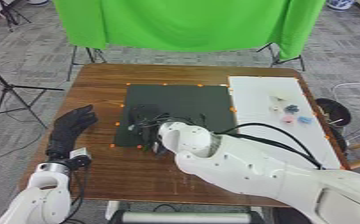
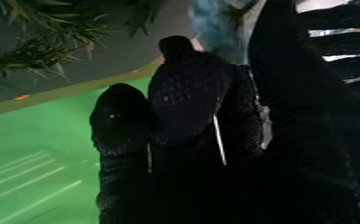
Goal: Arrange flowers
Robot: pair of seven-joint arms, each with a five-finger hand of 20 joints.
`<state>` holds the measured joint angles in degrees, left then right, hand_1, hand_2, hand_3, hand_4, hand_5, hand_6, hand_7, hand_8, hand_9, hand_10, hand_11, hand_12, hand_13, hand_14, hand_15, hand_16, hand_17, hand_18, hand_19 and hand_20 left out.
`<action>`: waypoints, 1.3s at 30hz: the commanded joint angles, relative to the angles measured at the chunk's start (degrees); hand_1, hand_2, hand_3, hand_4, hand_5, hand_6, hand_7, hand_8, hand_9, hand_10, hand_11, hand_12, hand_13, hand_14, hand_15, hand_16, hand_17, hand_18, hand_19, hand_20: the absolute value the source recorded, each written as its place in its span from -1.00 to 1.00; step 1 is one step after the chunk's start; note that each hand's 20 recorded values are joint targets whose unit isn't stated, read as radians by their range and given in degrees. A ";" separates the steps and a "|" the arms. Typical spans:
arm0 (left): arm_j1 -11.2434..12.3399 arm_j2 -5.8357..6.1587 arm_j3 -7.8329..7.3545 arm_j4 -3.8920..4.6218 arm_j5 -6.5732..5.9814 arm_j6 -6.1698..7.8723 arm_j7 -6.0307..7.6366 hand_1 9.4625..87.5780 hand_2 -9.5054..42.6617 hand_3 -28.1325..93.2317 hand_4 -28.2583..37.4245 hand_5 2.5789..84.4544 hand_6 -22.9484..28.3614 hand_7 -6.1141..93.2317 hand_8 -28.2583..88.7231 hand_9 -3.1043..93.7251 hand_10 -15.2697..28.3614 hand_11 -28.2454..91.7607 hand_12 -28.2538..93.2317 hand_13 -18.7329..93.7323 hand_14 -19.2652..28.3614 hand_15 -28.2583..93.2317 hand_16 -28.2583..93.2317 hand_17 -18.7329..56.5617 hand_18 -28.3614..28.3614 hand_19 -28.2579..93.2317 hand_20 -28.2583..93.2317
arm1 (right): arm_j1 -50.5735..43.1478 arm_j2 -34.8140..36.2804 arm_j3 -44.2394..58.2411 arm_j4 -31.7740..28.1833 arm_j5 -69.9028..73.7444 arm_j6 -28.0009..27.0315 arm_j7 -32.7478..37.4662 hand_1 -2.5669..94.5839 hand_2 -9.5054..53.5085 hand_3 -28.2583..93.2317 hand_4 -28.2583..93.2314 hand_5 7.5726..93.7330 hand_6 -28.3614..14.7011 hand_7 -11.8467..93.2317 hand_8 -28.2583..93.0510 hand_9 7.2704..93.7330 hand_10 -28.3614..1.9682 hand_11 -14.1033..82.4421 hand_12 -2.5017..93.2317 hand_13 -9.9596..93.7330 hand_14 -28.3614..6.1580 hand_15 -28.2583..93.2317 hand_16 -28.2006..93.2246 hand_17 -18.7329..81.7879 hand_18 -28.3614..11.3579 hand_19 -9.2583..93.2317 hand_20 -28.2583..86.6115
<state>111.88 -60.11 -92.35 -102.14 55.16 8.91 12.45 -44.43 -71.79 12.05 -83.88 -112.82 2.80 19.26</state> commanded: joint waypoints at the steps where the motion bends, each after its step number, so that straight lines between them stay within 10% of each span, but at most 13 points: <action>1: 1.57 -0.55 -0.55 -0.40 0.35 -0.70 -0.66 -0.70 -0.87 0.58 -1.00 0.18 -0.05 -0.53 -0.63 0.07 0.31 -0.22 -0.30 0.07 0.49 -0.19 -0.52 -0.17 0.42 -0.38 -0.16 | 2.40 1.43 1.35 -2.34 -0.29 -0.49 0.72 -0.11 -1.00 0.67 -0.77 0.08 0.50 -0.38 -0.72 0.09 -0.03 -0.48 -0.57 0.86 0.53 0.44 -0.04 0.62 -0.05 0.98 0.22; 15: 3.29 -1.19 -1.42 -1.24 0.40 -0.41 -0.94 -0.68 -0.90 0.58 -1.00 0.18 -0.05 -0.53 -0.63 0.07 0.30 -0.21 -0.30 0.07 0.49 -0.19 -0.52 -0.17 0.42 -0.38 -0.16 | 3.42 12.39 9.18 -14.26 -1.63 -0.56 -0.47 -0.14 -1.00 0.68 -0.77 0.04 0.51 -0.39 -0.71 0.03 -0.06 -0.51 -0.56 0.85 0.53 0.44 -0.05 0.60 -0.08 0.98 0.22; 25: 5.13 -1.69 -2.68 -1.81 0.56 -0.57 -1.40 -0.68 -0.93 0.59 -1.00 0.17 -0.05 -0.53 -0.63 0.07 0.30 -0.21 -0.30 0.07 0.49 -0.19 -0.52 -0.17 0.42 -0.39 -0.16 | -18.19 30.67 41.90 -29.70 -0.67 -0.87 4.22 -0.22 -1.00 0.66 -0.77 0.02 0.45 -0.44 -0.69 0.05 -0.10 -0.53 -0.55 0.83 0.48 0.45 -0.06 0.57 -0.14 0.99 0.23; 39: 5.40 -2.36 -1.86 -2.03 0.74 -1.16 -1.03 -0.66 -0.94 0.58 -1.00 0.17 -0.06 -0.53 -0.63 0.07 0.30 -0.21 -0.30 0.07 0.49 -0.19 -0.52 -0.17 0.42 -0.39 -0.16 | -38.20 36.83 56.65 -27.75 -4.28 -2.71 9.72 -0.24 -1.00 0.61 -0.77 0.05 0.40 -0.47 -0.67 0.13 -0.15 -0.50 -0.54 0.83 0.43 0.47 -0.07 0.55 -0.22 1.00 0.27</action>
<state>116.87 -61.72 -95.54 -104.79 55.44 8.85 11.91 -73.64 -36.67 65.58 -113.17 -115.63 0.82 26.53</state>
